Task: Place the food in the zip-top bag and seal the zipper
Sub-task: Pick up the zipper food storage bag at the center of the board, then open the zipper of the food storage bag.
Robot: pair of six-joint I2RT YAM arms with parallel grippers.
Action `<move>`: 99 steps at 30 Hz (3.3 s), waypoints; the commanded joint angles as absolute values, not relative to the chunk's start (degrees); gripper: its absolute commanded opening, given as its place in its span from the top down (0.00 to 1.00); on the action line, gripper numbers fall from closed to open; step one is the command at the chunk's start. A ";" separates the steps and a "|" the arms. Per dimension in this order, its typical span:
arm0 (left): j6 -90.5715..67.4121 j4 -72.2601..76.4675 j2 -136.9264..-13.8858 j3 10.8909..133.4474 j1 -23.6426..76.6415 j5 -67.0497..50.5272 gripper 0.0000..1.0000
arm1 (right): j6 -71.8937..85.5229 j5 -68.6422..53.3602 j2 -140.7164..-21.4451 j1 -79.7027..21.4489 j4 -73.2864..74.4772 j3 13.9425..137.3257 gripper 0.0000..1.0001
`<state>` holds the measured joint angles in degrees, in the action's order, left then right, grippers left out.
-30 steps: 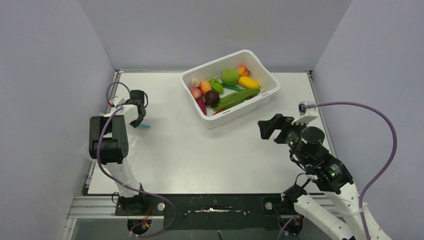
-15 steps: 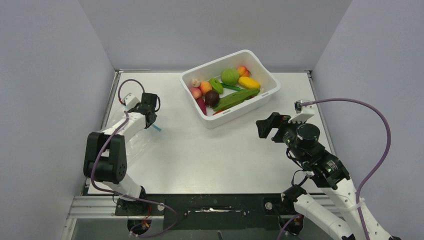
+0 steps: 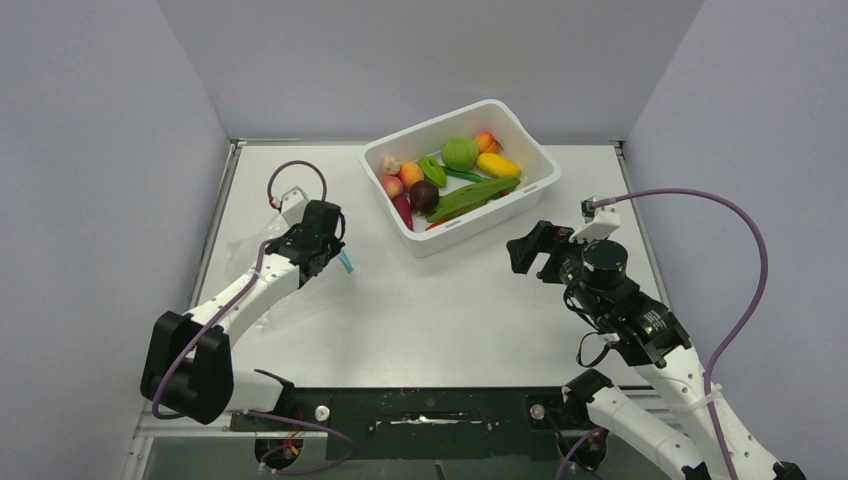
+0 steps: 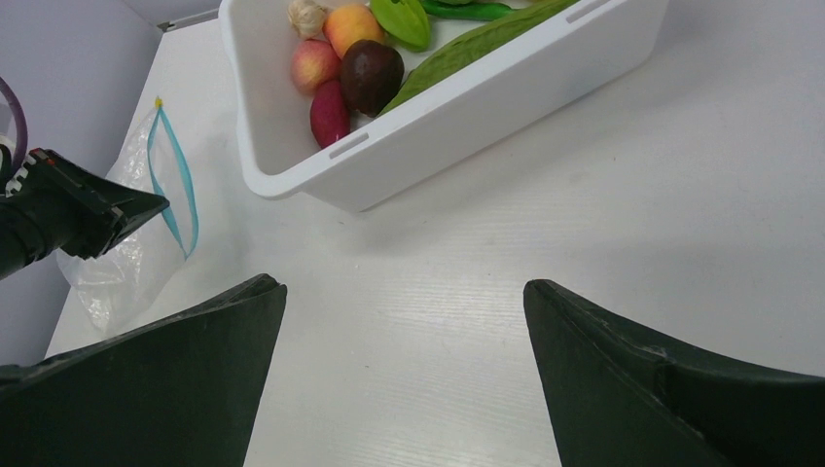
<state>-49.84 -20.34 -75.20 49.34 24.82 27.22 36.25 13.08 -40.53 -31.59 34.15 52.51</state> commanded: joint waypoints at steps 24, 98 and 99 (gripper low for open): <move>-42.88 -5.48 -51.67 45.07 33.40 -12.17 1.00 | 51.82 -2.57 -56.17 -32.61 23.11 59.75 0.40; -36.42 -19.33 -39.93 47.86 35.24 -4.49 1.00 | 55.28 4.96 -80.41 -47.11 26.26 75.80 0.85; -36.51 -19.20 -39.63 47.75 35.24 -4.38 1.00 | 55.55 5.00 -79.69 -47.11 25.67 74.85 0.81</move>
<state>-38.09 -19.35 -42.09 43.81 34.96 -8.64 54.81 1.23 -85.34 -46.98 27.35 76.27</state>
